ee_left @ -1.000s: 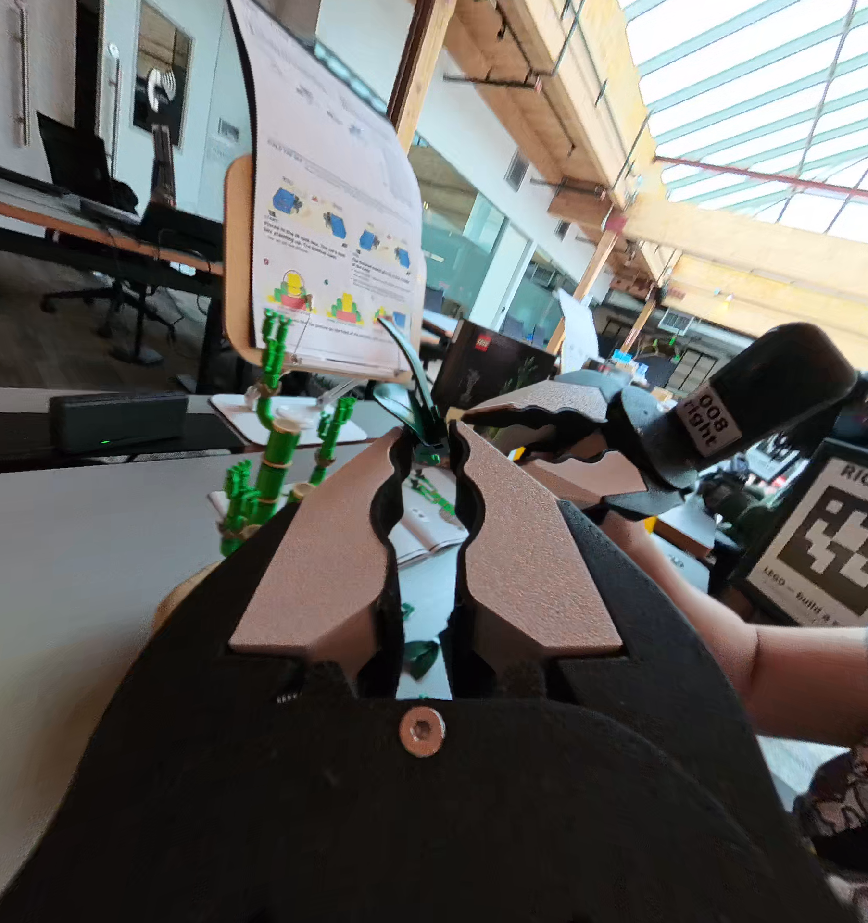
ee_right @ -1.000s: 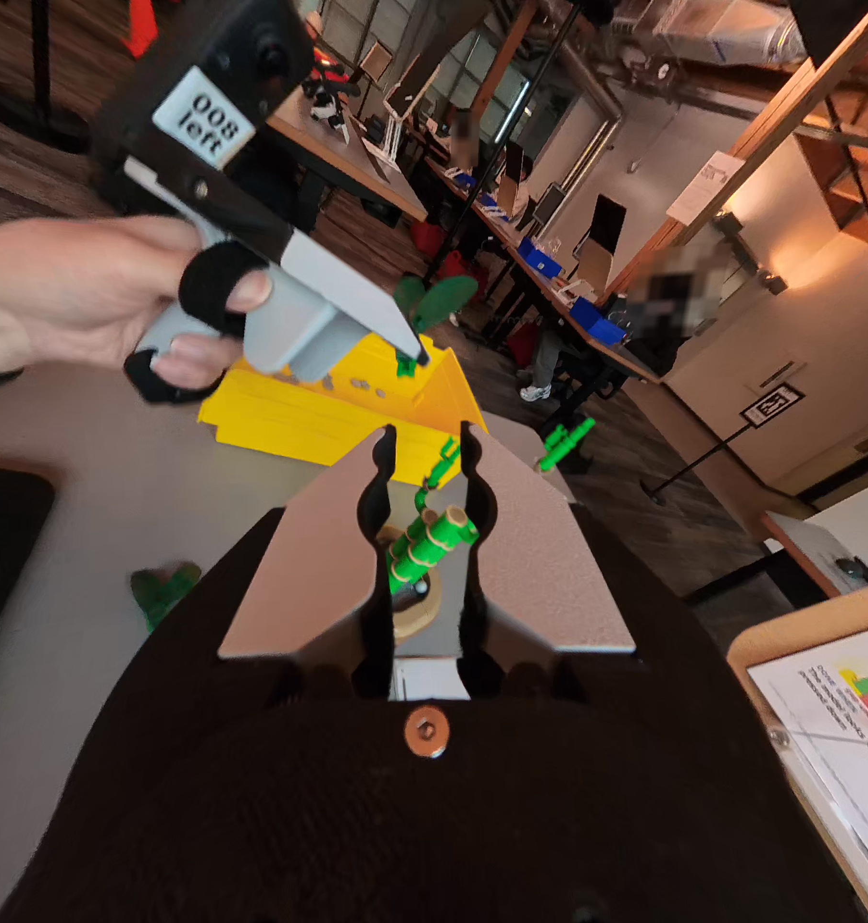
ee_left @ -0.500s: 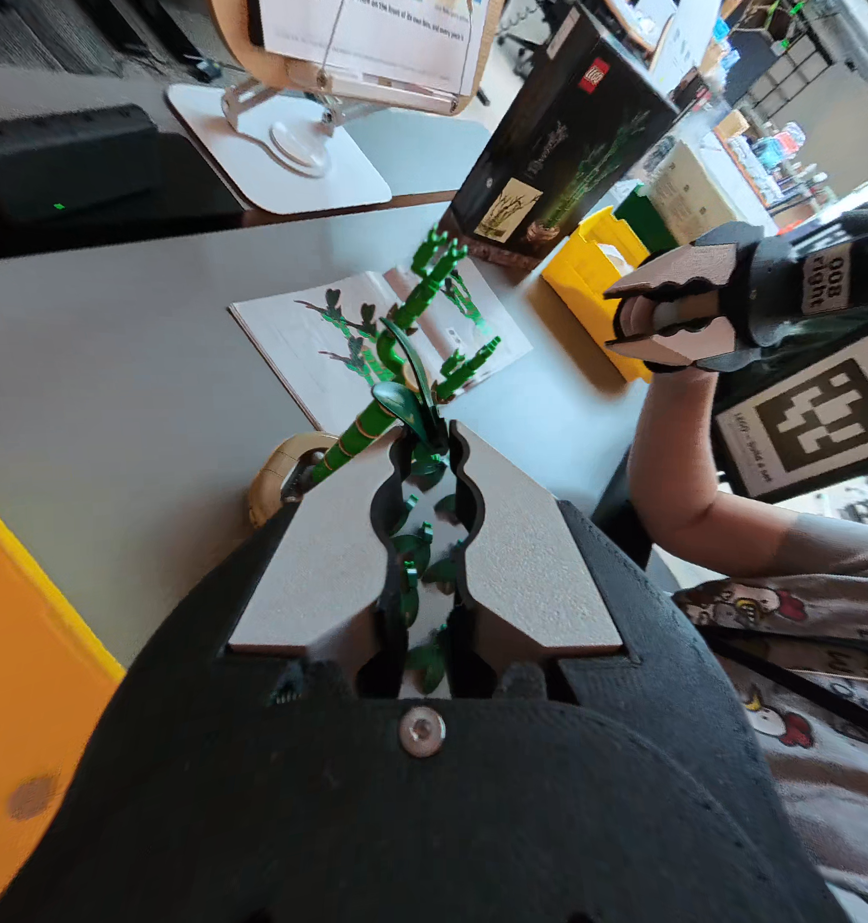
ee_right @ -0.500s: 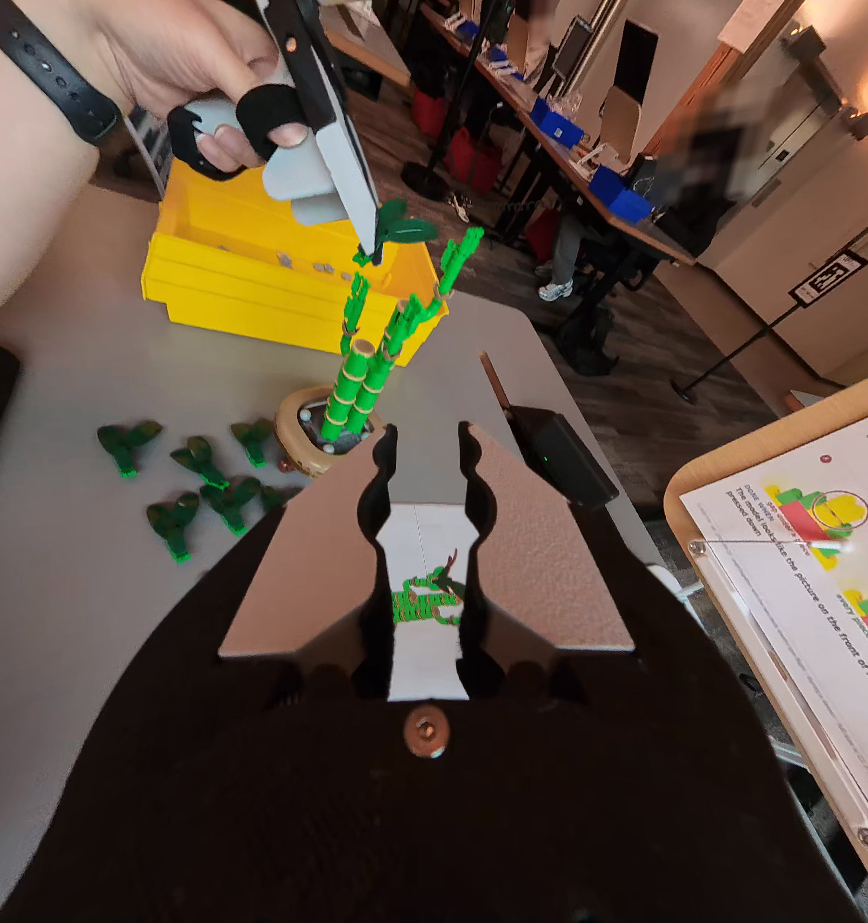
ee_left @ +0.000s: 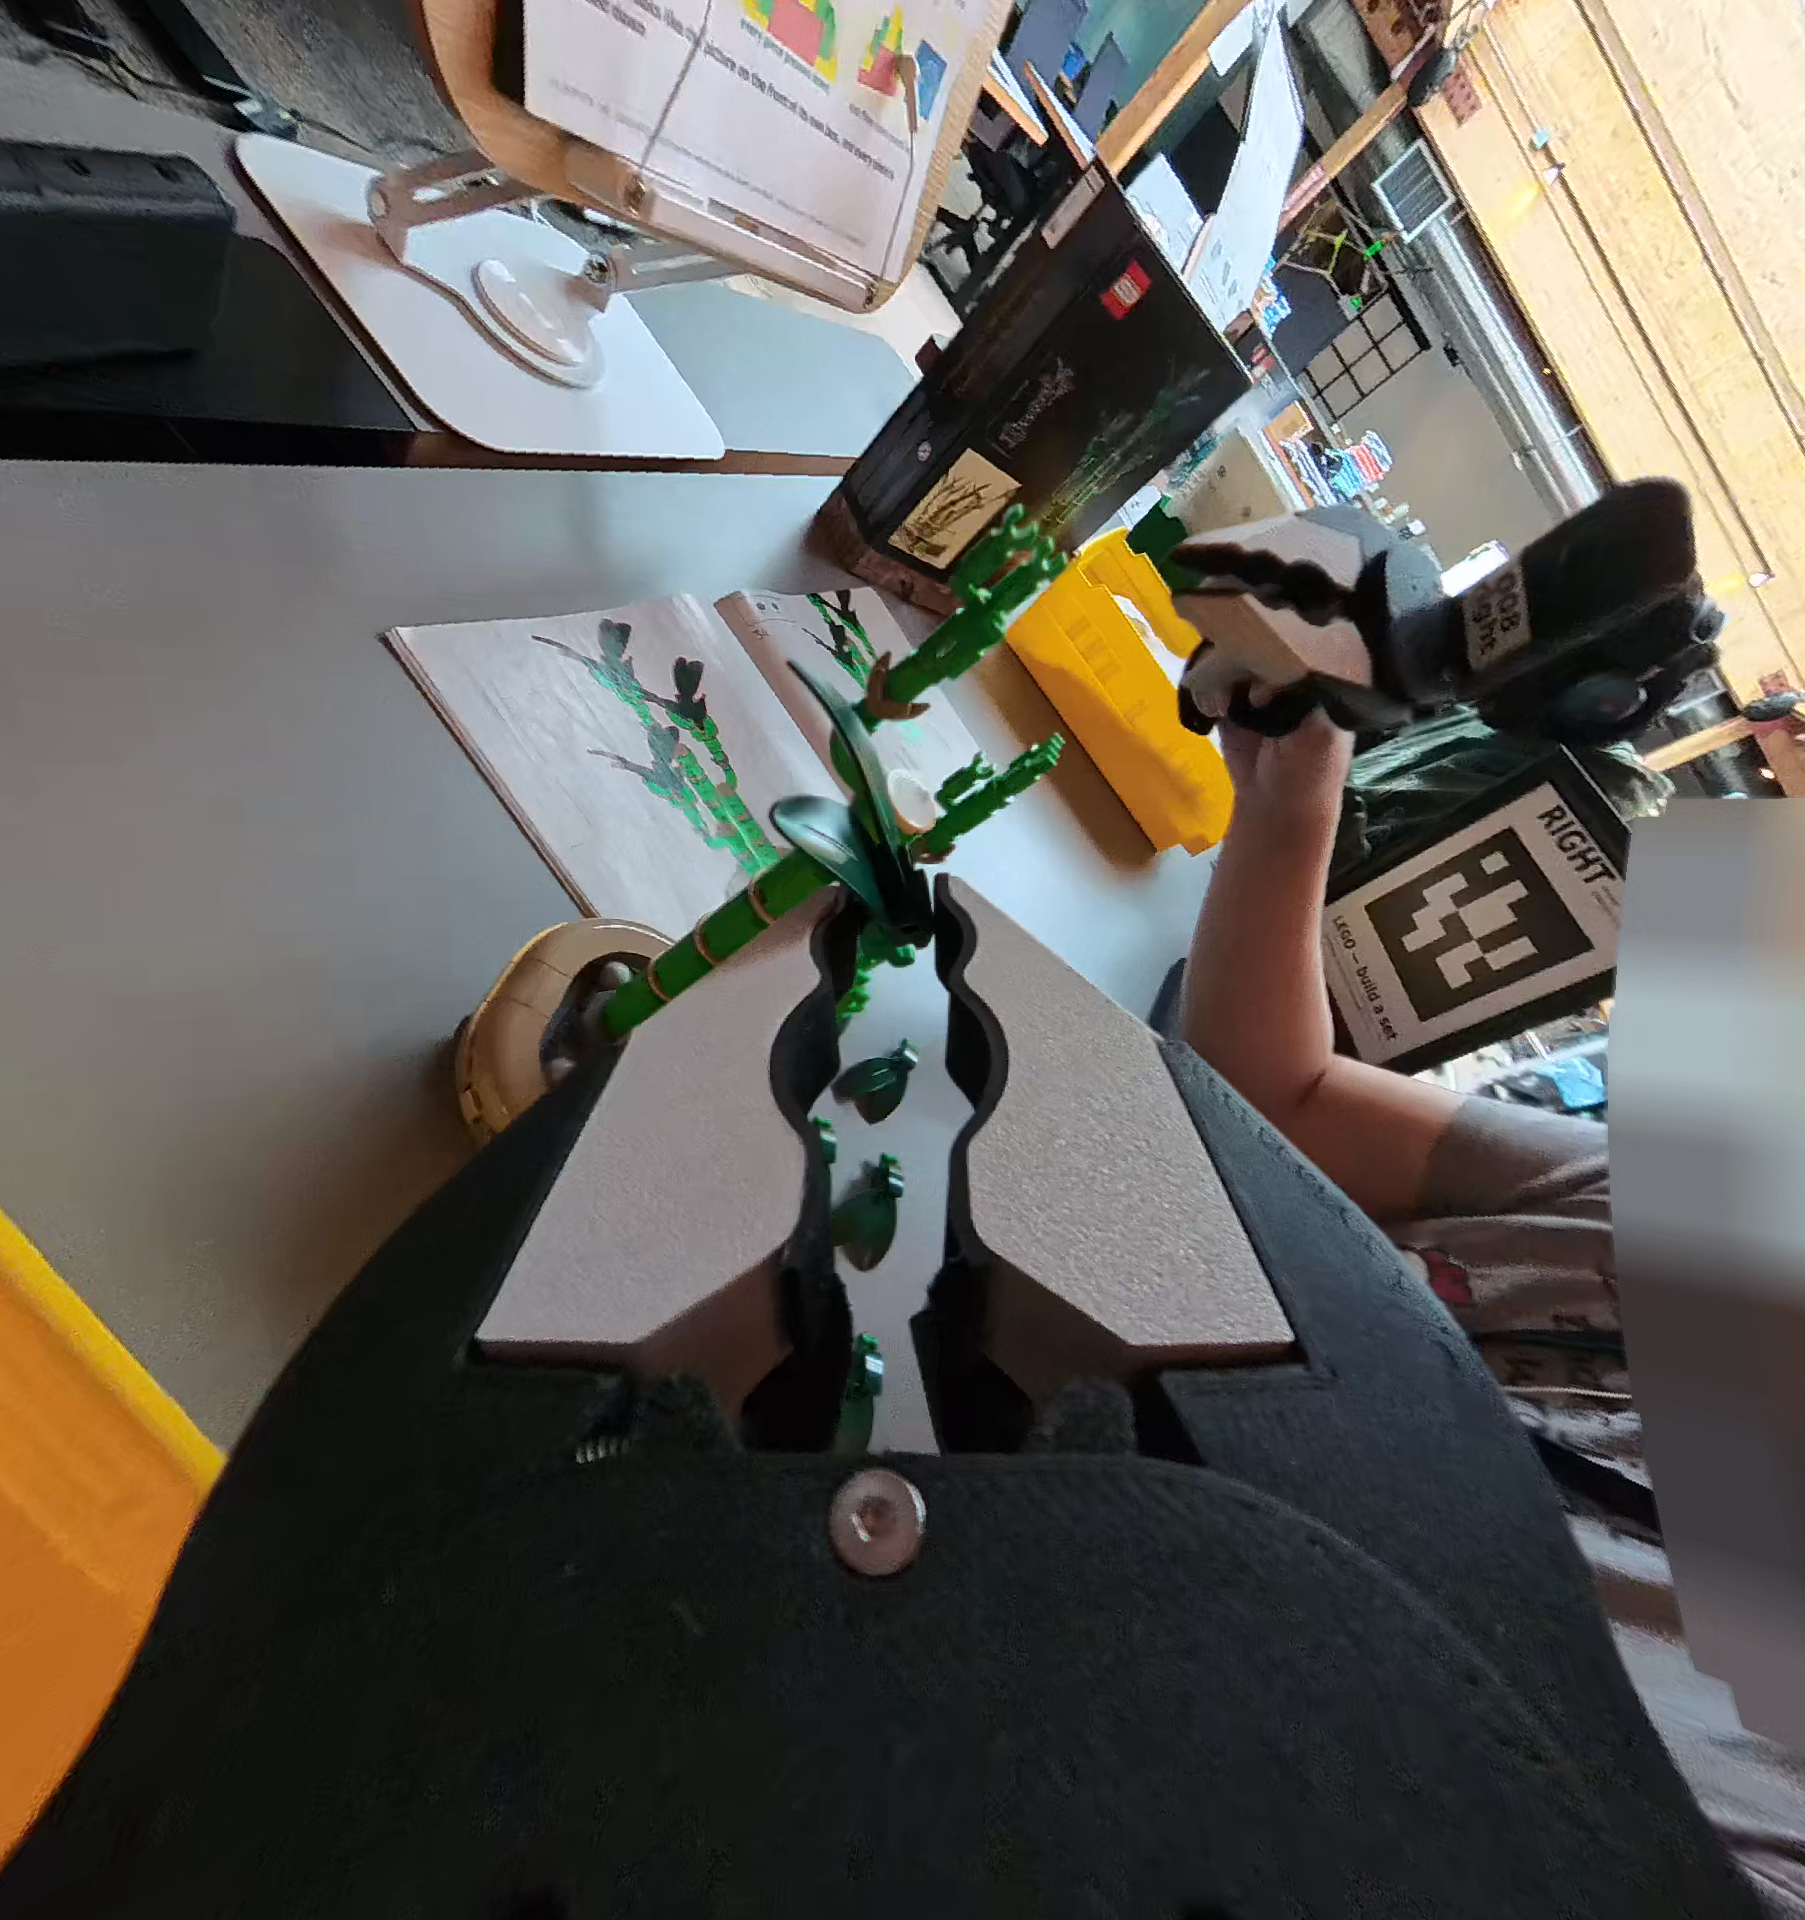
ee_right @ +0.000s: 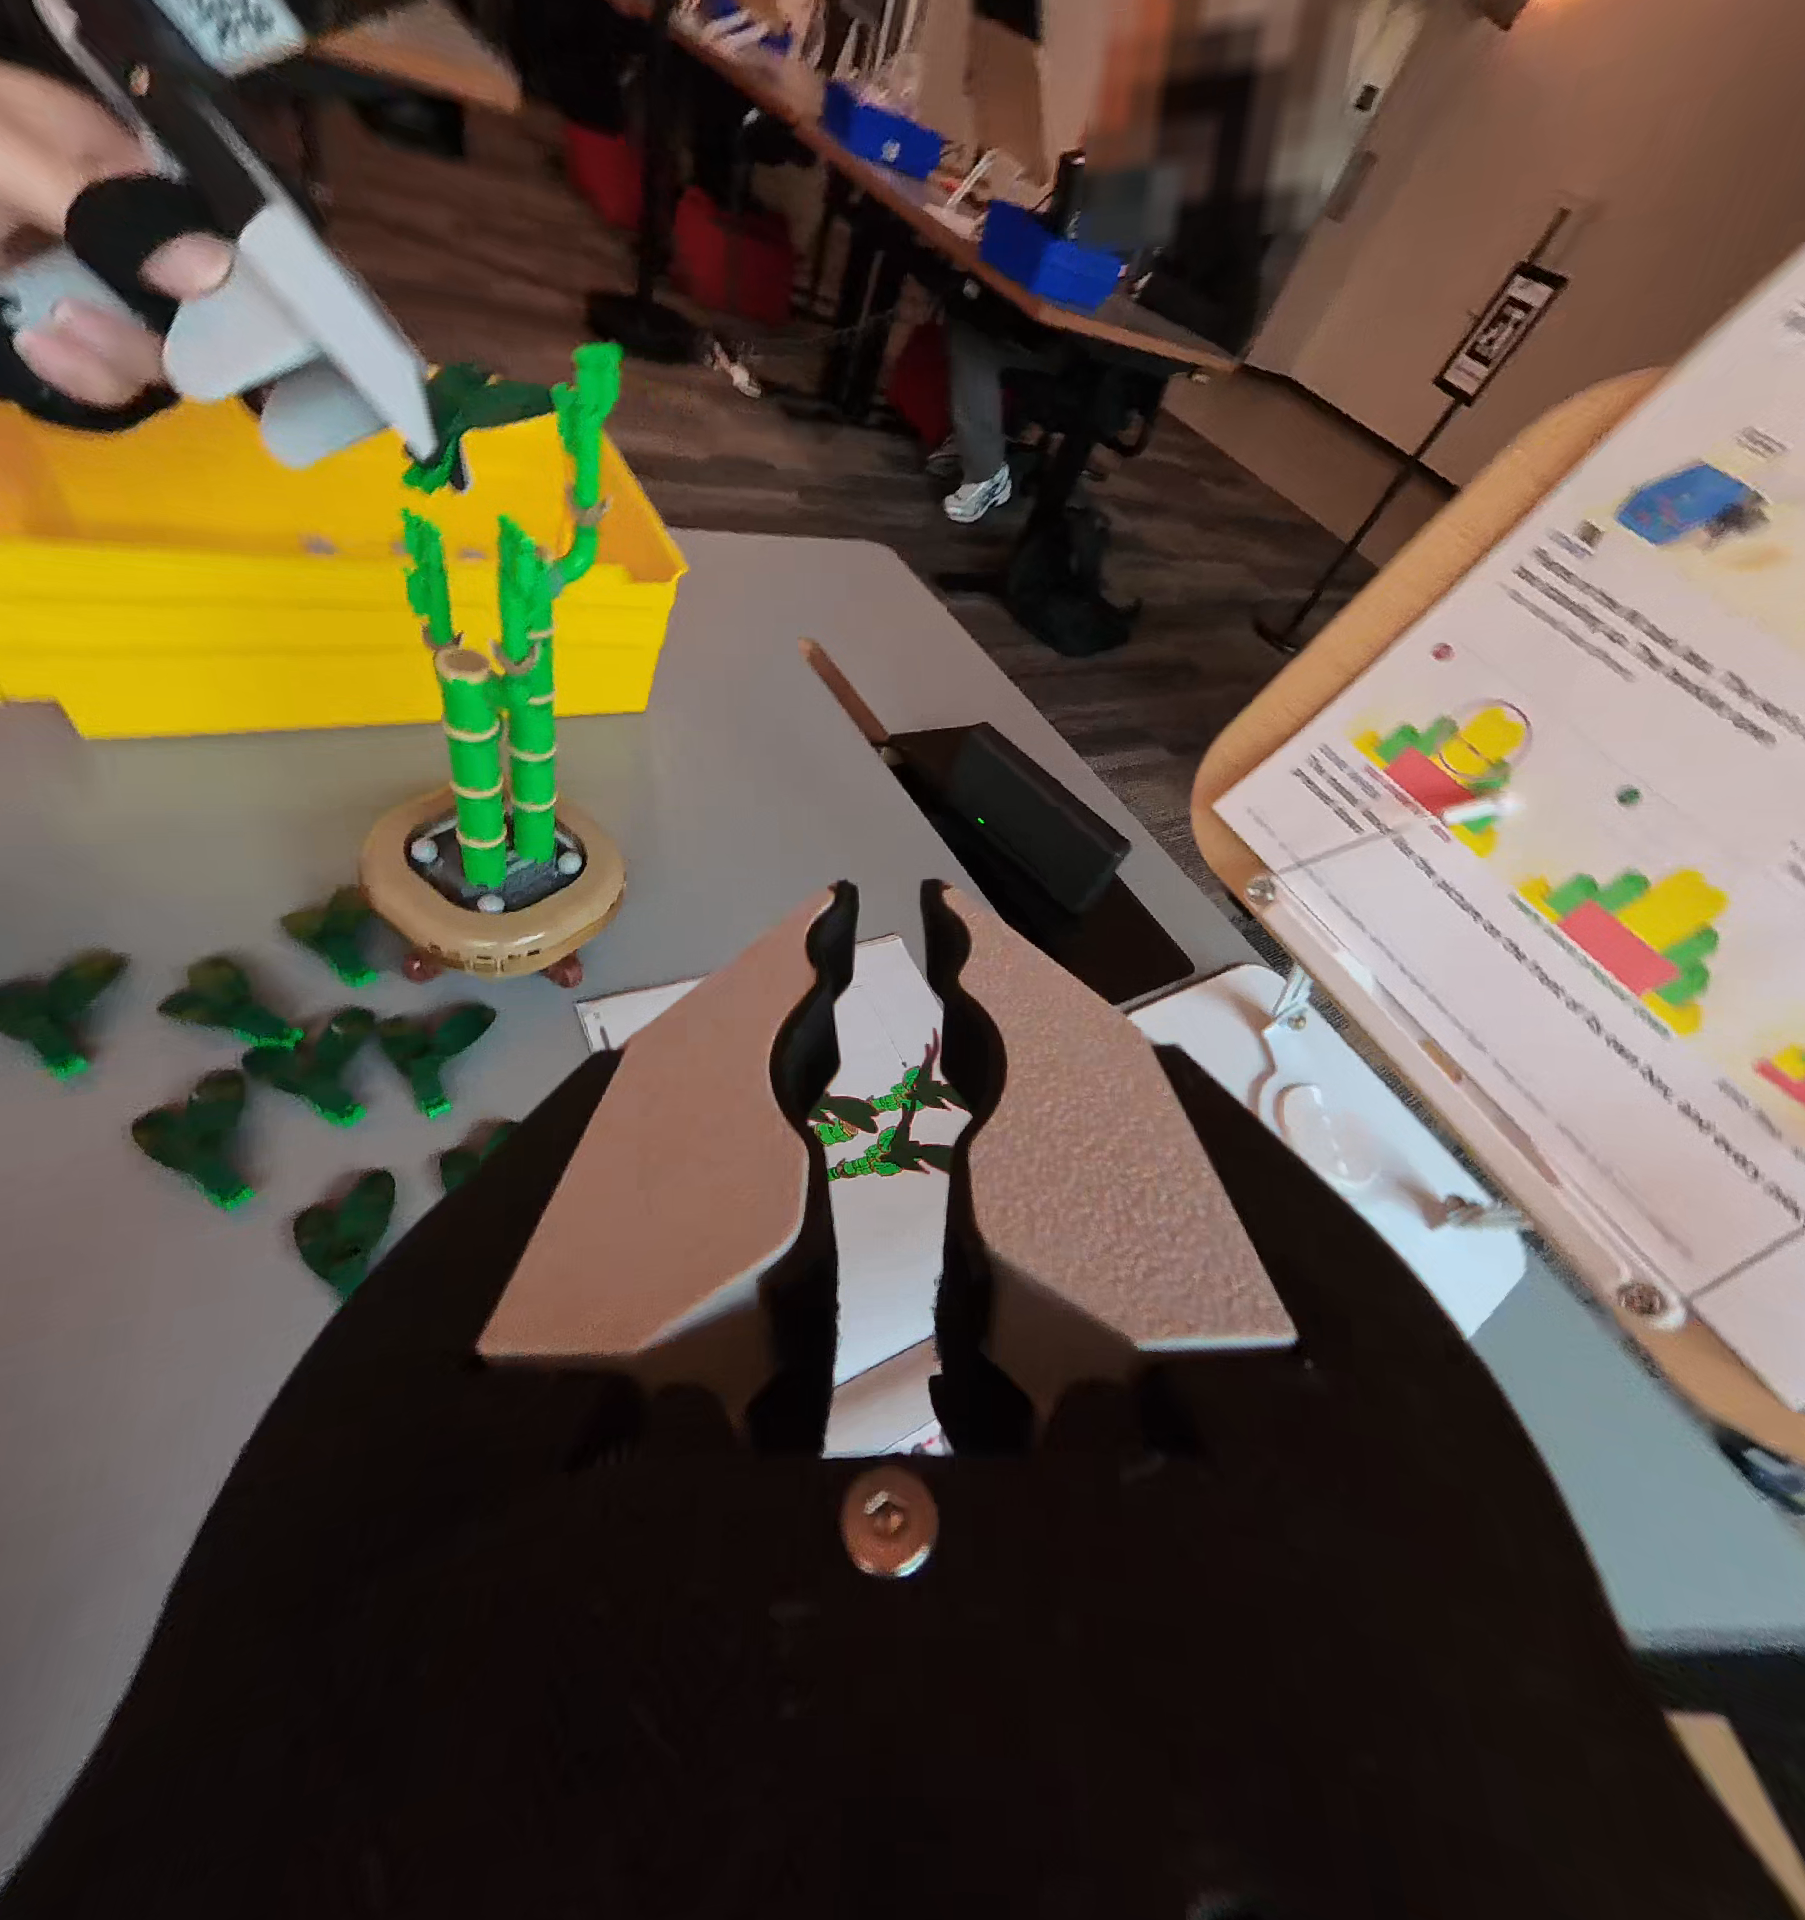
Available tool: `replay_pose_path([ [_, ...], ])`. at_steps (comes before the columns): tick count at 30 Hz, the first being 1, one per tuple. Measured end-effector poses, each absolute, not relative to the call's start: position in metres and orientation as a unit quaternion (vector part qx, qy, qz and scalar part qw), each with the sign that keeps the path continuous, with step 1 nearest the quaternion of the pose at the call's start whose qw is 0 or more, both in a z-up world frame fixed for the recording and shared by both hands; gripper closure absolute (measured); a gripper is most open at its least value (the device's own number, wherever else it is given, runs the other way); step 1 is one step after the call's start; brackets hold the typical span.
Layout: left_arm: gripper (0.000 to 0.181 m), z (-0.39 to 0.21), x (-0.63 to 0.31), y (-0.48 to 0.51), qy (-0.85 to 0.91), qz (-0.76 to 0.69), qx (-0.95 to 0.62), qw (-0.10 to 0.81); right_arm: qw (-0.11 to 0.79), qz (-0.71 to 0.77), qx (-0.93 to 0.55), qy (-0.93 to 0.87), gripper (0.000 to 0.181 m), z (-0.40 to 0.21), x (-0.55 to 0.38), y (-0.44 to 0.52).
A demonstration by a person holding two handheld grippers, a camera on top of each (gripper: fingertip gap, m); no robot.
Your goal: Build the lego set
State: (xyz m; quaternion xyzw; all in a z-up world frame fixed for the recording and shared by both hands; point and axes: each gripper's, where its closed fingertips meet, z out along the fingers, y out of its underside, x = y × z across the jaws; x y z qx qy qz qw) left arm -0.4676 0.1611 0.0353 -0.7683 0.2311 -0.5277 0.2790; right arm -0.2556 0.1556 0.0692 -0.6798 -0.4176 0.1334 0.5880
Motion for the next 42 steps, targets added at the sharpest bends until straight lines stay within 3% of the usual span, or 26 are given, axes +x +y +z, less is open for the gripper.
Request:
replay_pose_path([
  [14, 0.169, 0.041, -0.473, 0.163, 0.224, -0.528, -0.769, 0.282, 0.615, 0.157, -0.696, -0.335, 0.170, 0.090, -0.170, 0.156],
  [42, 0.169, 0.041, -0.473, 0.162, 0.221, -0.480, -0.797, 0.292, 0.604, 0.172, -0.708, -0.323, 0.169, 0.085, -0.155, 0.158],
])
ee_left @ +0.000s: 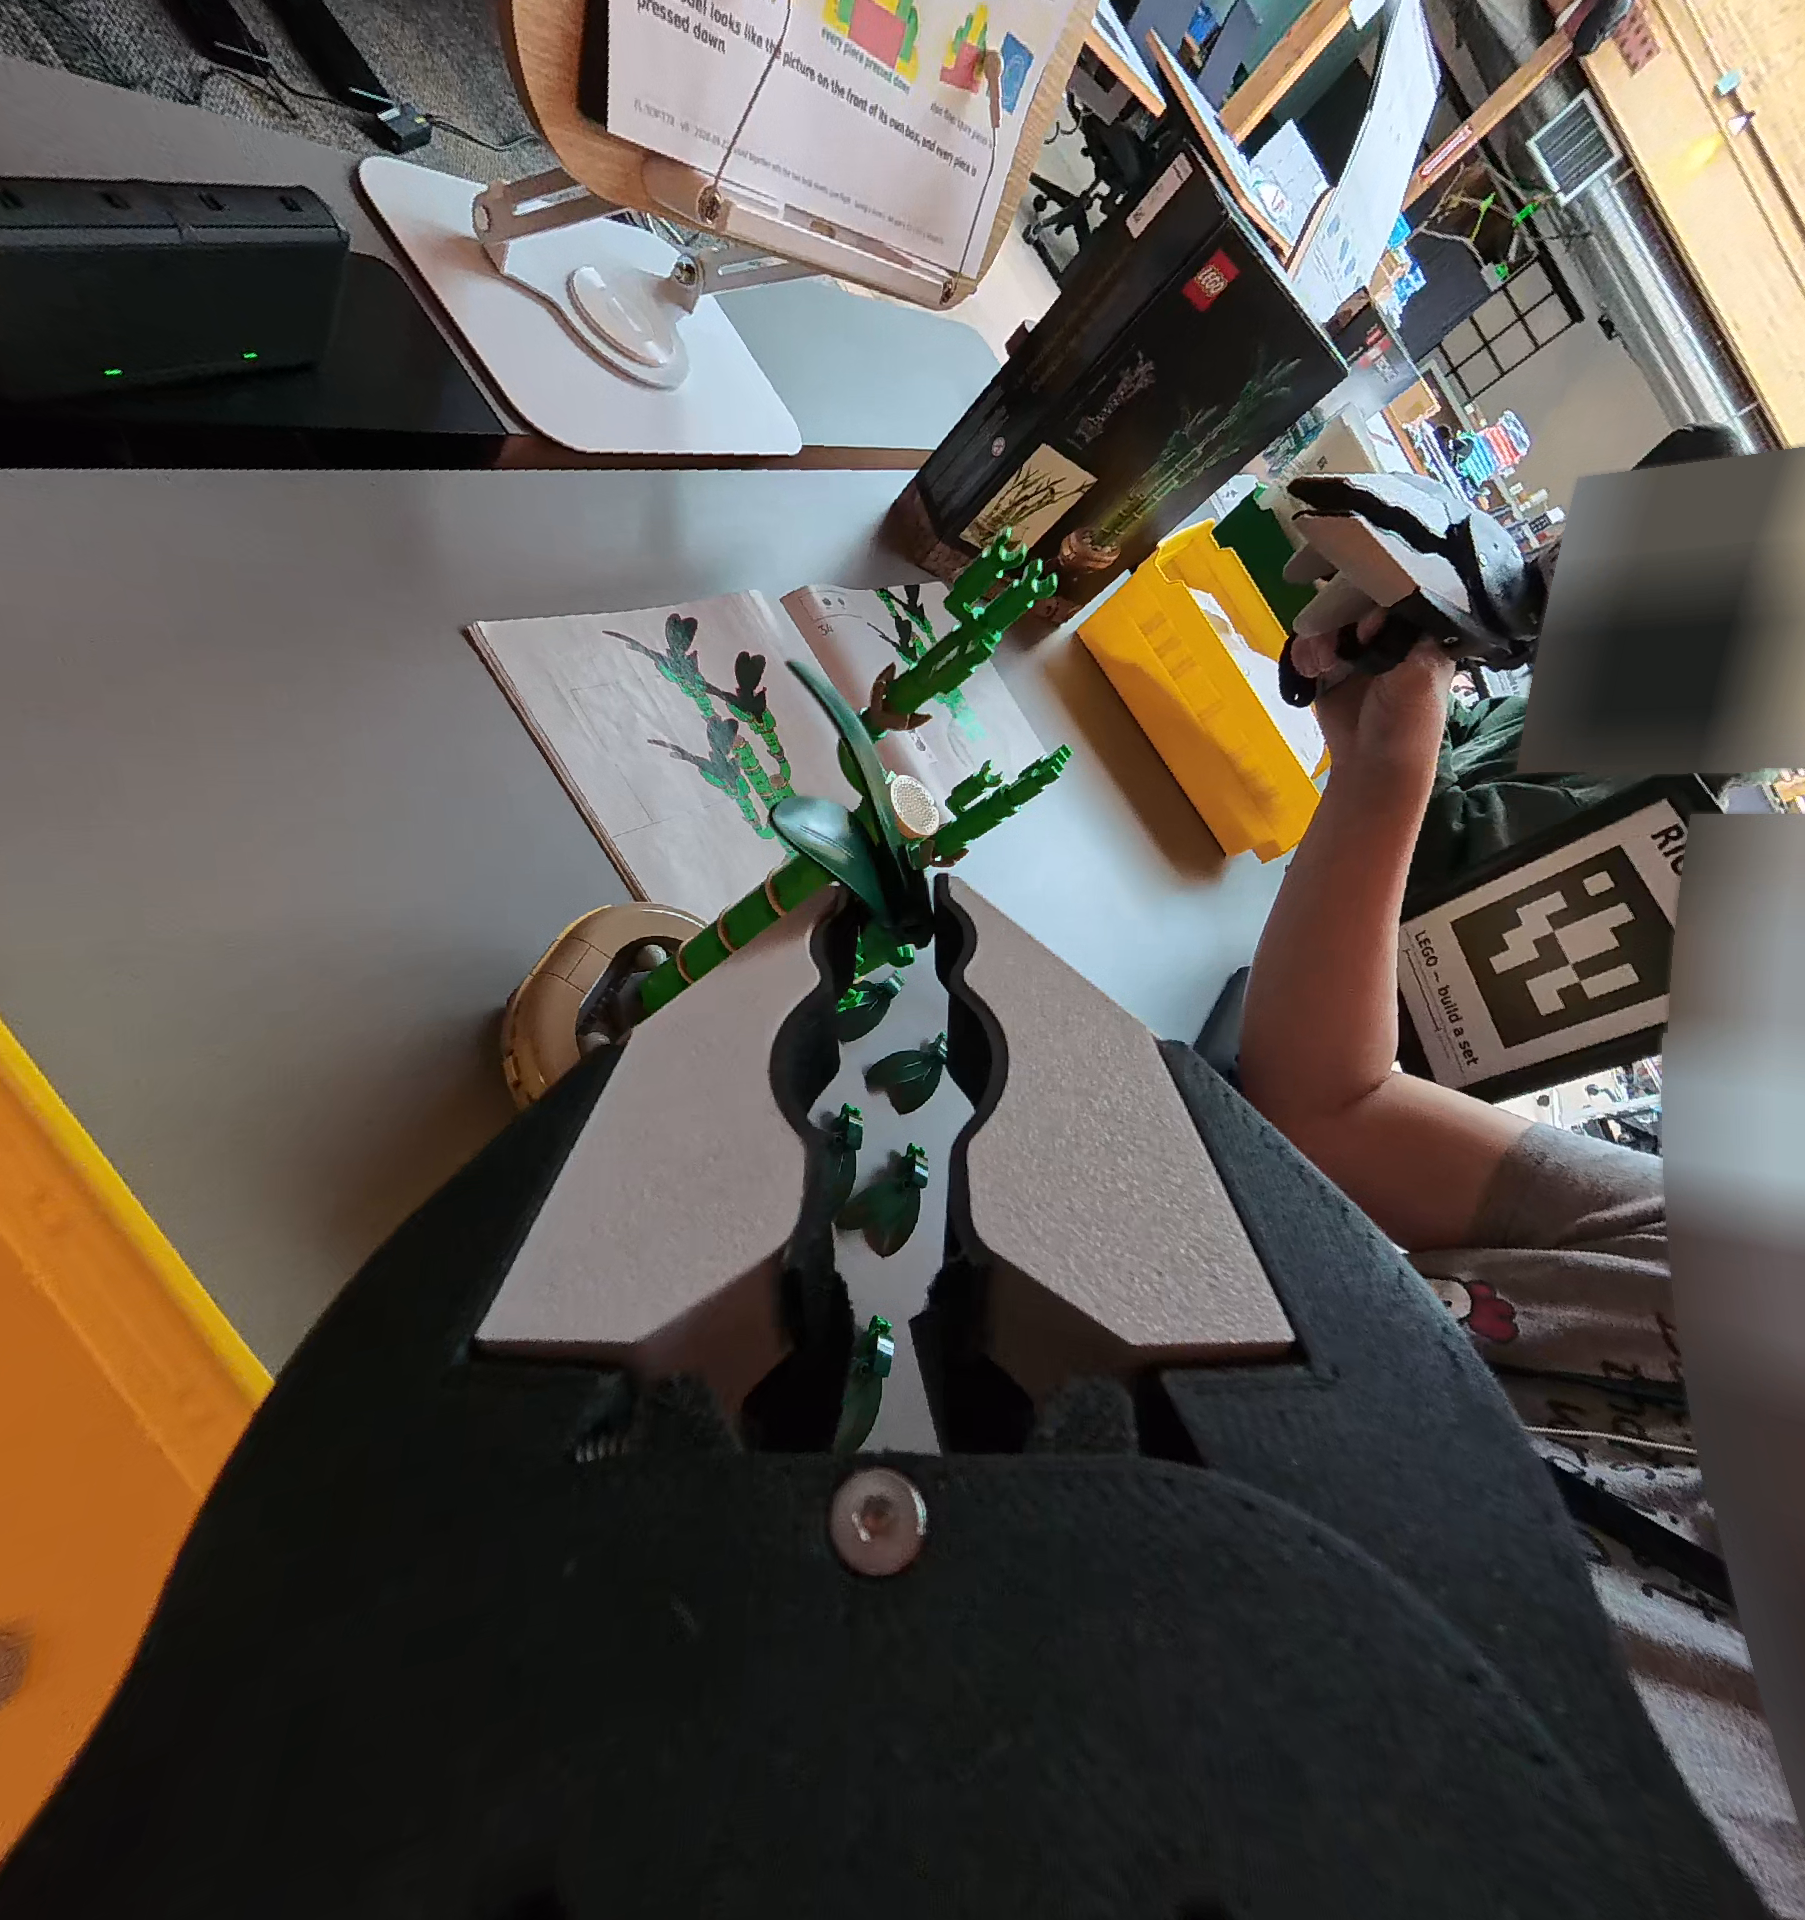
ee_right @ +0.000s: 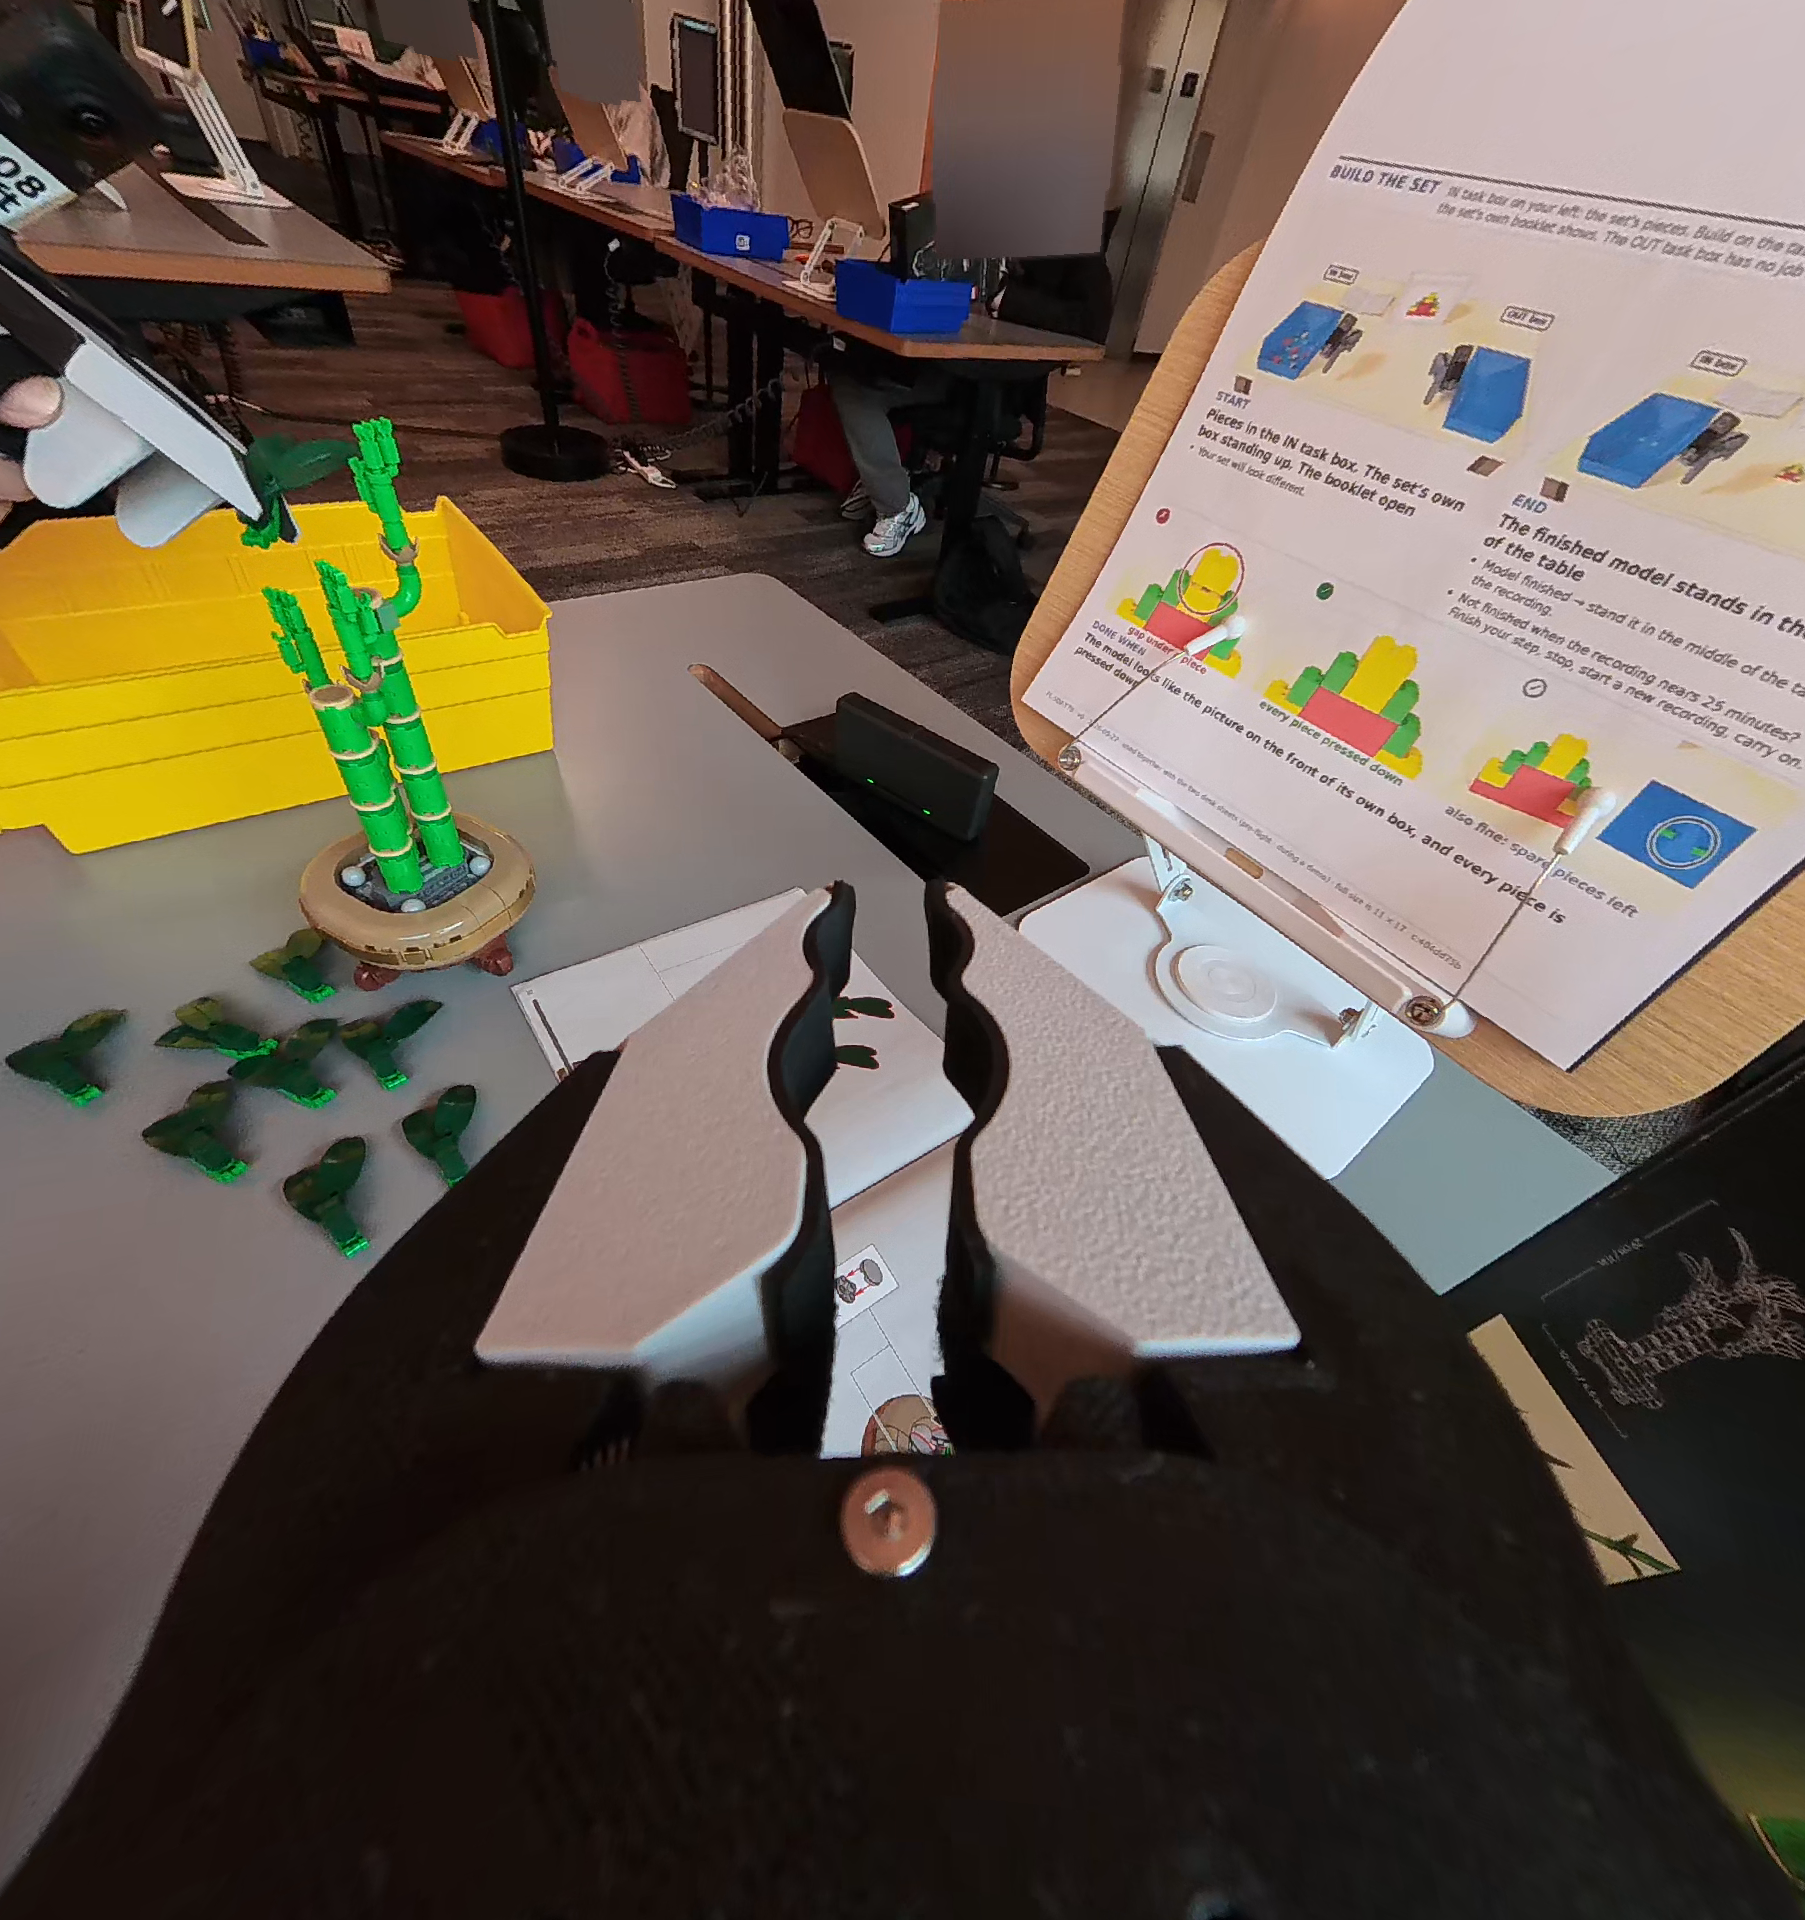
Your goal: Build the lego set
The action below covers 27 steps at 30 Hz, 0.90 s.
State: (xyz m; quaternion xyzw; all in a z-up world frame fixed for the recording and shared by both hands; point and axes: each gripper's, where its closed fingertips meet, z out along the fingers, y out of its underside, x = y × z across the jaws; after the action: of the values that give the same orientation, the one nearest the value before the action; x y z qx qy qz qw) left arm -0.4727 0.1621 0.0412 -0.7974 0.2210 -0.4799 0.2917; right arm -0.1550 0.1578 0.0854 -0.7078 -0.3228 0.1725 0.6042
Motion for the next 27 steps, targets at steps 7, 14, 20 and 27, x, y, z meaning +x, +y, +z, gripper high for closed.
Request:
replay_pose_path([
  [7, 0.169, 0.041, -0.473, 0.159, 0.227, -0.475, -0.799, 0.289, 0.601, 0.171, -0.710, -0.327, 0.169, 0.083, -0.156, 0.159],
  [14, 0.169, 0.036, -0.463, 0.141, 0.284, -0.490, -0.783, 0.257, 0.595, 0.176, -0.713, -0.325, 0.169, 0.080, -0.154, 0.159],
  [20, 0.169, 0.031, -0.456, 0.132, 0.333, -0.497, -0.765, 0.240, 0.586, 0.176, -0.718, -0.332, 0.169, 0.076, -0.157, 0.160],
  [27, 0.169, 0.022, -0.449, 0.115, 0.379, -0.474, -0.767, 0.208, 0.572, 0.183, -0.721, -0.346, 0.168, 0.070, -0.166, 0.158],
])
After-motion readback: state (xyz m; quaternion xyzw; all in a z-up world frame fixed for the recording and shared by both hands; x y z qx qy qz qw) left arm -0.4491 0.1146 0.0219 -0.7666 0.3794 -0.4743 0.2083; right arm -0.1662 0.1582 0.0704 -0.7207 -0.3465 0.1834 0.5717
